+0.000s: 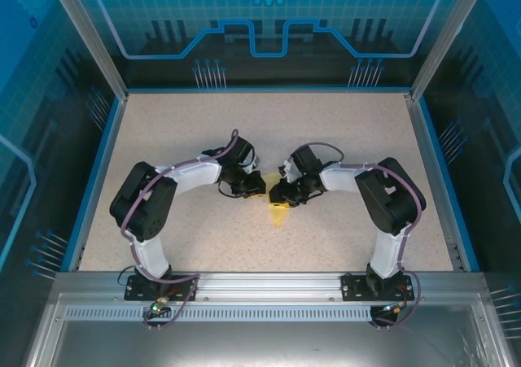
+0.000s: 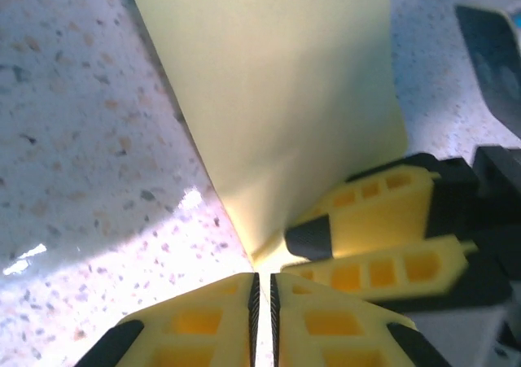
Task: Fold a paper plane with a square sheet of paper (pick it up from the middle)
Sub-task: Third fold the triangle at the center of the table.
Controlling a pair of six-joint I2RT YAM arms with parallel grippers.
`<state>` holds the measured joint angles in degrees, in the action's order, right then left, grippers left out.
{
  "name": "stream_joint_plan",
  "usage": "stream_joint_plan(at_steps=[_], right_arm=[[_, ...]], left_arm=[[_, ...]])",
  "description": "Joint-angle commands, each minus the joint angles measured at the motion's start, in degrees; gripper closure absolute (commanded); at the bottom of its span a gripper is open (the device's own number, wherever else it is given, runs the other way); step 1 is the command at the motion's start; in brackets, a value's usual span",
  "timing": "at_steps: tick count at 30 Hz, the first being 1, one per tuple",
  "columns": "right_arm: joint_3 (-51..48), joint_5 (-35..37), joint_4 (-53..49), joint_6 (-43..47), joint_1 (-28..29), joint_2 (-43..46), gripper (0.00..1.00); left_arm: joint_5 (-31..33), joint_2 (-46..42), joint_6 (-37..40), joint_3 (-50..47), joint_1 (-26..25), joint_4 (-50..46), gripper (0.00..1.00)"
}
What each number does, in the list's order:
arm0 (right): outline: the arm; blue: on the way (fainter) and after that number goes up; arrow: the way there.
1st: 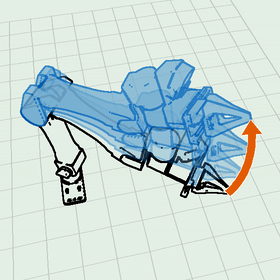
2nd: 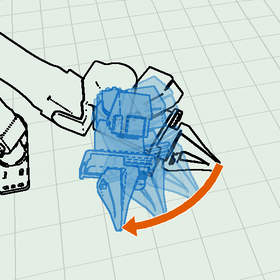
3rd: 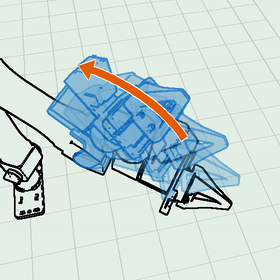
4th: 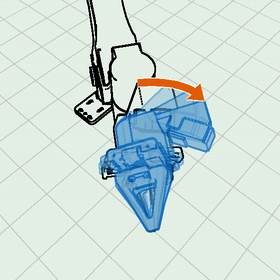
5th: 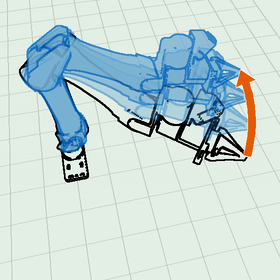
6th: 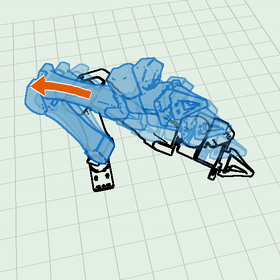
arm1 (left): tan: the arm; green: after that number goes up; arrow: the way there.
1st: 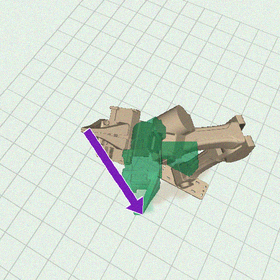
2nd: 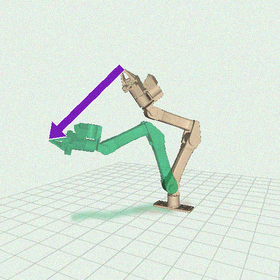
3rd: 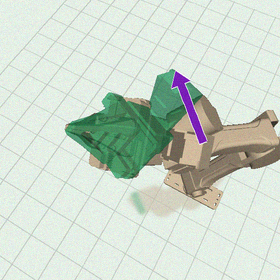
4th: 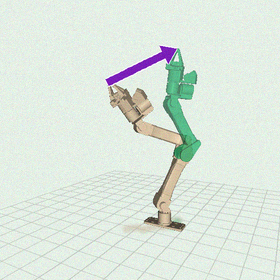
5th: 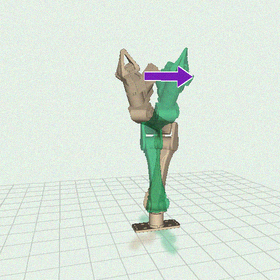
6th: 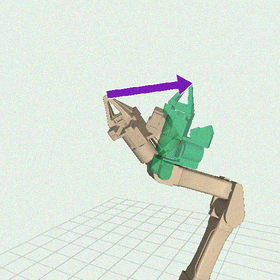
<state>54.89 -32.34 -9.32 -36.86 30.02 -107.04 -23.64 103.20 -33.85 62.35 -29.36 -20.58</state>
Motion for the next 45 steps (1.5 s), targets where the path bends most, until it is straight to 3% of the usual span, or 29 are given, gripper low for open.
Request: stream_joint_plan(at_steps=[1,8,19,30,45], right_arm=[[-2.2,3.5,-1.8,1.0,0.6,-1.0,0.71],[-2.7,3.9,-2.0,1.2,0.5,-0.7,0.80],[-3.6,4.0,-2.1,1.4,0.4,0.0,0.90],[-3.9,3.7,-2.2,1.7,0.3,0.1,0.92],[-4.2,2.6,-1.6,1.7,0.1,2.1,0.88]], left_arm=[[-3.7,-2.6,-5.1,-3.4,-0.1,4.5,0.87],[-5.4,-2.3,-7.8,-6.8,-1.6,10.0,0.89],[-5.3,2.5,-7.7,-5.7,-3.3,11.3,0.94],[-5.0,5.0,-7.4,-5.1,-3.4,12.1,0.94],[0.2,9.0,-2.7,-2.5,-3.5,4.5,0.94]])
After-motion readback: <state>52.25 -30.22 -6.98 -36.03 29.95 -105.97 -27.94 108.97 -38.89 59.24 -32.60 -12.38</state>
